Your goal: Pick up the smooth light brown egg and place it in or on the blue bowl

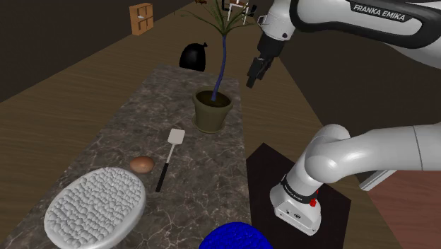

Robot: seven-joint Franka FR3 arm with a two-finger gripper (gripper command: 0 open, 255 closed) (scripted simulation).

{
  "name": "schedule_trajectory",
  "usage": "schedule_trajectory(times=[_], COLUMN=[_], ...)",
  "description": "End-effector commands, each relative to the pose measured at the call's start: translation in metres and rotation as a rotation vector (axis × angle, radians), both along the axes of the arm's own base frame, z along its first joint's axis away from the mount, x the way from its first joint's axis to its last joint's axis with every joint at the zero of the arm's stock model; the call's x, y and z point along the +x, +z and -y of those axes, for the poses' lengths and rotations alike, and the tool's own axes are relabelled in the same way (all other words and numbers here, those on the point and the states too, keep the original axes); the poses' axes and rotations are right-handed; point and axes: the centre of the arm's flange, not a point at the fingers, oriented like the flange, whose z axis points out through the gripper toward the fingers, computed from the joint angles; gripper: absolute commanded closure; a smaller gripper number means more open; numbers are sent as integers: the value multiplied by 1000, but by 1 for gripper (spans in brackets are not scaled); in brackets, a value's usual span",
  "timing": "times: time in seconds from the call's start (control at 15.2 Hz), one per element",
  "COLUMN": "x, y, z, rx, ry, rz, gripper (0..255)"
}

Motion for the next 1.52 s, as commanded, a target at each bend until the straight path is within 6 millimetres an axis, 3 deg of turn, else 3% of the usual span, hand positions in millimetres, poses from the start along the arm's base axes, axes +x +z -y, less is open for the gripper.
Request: schedule_trajectory(times=[0.0, 1.45], x=[0, 77], y=[0, -140], z=[0, -250], rx=[0, -56], ry=[0, 67], rz=[0, 15], gripper=[0, 0])
